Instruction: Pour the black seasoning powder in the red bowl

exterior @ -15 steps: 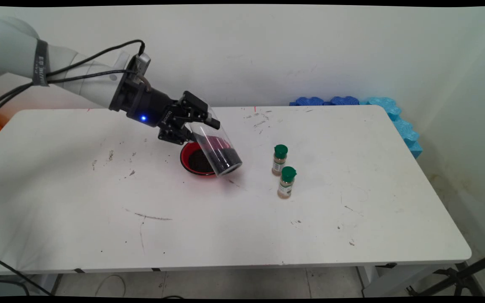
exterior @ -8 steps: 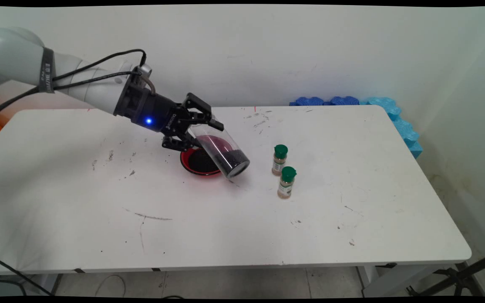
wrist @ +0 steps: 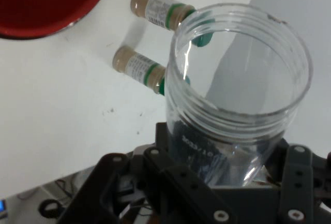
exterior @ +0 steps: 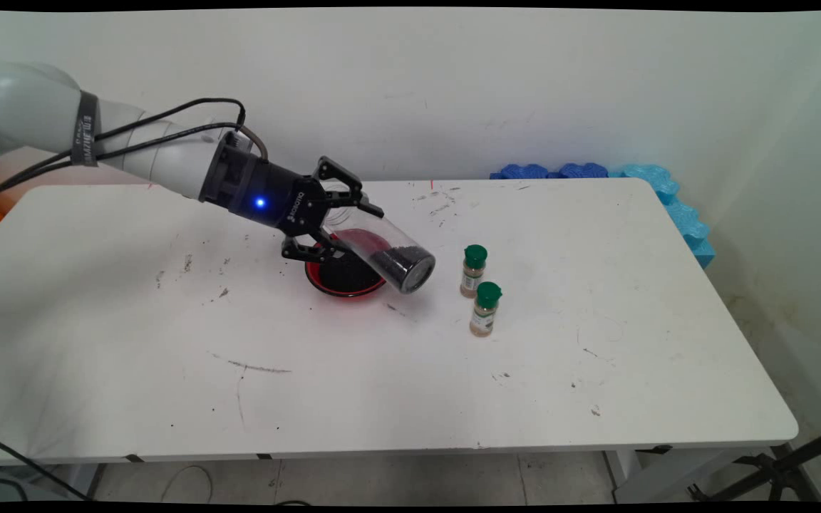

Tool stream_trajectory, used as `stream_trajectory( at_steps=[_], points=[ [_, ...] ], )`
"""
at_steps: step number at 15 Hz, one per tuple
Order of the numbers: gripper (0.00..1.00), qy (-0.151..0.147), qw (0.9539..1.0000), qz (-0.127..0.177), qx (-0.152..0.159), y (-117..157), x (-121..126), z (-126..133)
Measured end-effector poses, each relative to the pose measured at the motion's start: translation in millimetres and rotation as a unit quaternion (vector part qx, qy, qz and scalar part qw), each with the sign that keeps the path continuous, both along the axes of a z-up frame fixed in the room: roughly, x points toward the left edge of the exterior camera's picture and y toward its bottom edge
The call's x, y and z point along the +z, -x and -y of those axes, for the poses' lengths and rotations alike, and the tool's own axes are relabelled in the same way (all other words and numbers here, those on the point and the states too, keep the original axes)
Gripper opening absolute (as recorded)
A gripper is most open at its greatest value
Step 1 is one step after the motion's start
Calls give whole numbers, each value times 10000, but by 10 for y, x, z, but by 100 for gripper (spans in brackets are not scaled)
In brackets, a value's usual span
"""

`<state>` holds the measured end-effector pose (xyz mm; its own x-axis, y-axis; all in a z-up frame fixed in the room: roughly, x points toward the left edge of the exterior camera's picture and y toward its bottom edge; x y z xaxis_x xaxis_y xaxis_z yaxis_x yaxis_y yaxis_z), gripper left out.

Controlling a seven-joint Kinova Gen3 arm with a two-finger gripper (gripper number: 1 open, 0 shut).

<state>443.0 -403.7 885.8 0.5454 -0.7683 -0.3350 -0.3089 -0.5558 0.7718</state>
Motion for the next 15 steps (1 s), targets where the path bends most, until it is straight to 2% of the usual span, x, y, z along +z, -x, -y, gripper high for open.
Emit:
stream_trajectory(
  at_steps=[7, 15],
  points=[
    [0, -522, 9968, -407, 451, 12, -57, 10],
    [0, -923, 9885, -812, 880, 5, -106, 55]
  ],
)
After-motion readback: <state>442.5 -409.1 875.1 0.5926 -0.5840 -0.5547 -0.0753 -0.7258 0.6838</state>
